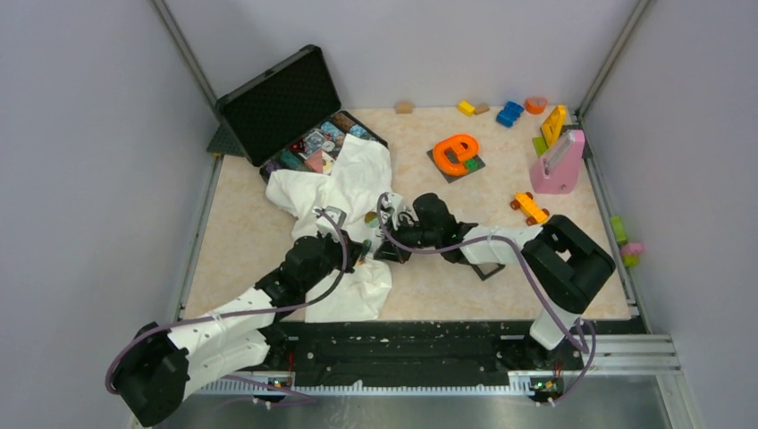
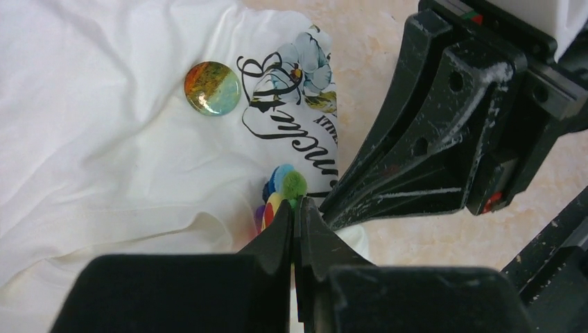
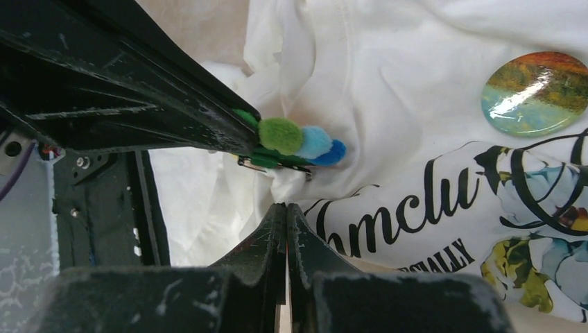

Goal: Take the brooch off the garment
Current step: Adjust the brooch on the clothes.

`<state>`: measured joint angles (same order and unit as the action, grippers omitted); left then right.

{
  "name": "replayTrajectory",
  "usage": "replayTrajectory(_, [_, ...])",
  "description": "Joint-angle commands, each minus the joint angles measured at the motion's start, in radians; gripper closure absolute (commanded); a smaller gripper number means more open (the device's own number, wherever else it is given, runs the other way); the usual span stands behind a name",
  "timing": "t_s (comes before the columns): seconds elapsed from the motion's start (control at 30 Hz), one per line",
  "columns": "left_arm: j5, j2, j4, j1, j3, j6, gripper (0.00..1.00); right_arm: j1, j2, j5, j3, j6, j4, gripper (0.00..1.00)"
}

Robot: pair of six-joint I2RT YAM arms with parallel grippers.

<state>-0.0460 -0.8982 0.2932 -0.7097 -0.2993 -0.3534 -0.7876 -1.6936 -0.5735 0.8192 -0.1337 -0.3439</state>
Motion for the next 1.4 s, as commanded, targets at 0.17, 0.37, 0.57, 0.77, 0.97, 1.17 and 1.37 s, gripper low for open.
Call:
replayTrajectory(0.17, [-0.050,-0.004,0.188,-0.005,0.072,-0.195,1.00,-0.084,0.081,0.006,-0.014,-0.187,-0.137,1.00])
replayTrajectory(0.37, [-0.052,0.008,0.168,-0.006,0.081,-0.187,1.00,-0.085,0.148,0.069,-0.027,-0.226,-0.083,1.00])
replayTrajectory(0.57, [-0.057,0.003,0.219,-0.010,0.092,-0.210,1.00,-0.090,0.153,0.011,-0.007,-0.319,-0.142,1.00])
replayTrajectory(0.77, [-0.087,0.031,0.391,-0.013,0.124,-0.205,1.00,-0.114,0.212,0.028,-0.011,-0.333,-0.146,1.00])
replayTrajectory(0.97, [-0.044,0.014,0.485,-0.012,0.090,-0.170,1.00,-0.115,0.308,0.063,-0.012,-0.292,-0.045,0.54])
replayTrajectory(1.17, [0.039,0.088,0.477,-0.012,0.071,-0.046,1.00,-0.019,0.464,0.167,-0.022,-0.200,0.085,0.43])
replayTrajectory(1.37, [0.122,0.185,0.386,-0.011,0.041,0.040,1.00,0.056,0.449,0.072,-0.029,0.040,0.062,0.36])
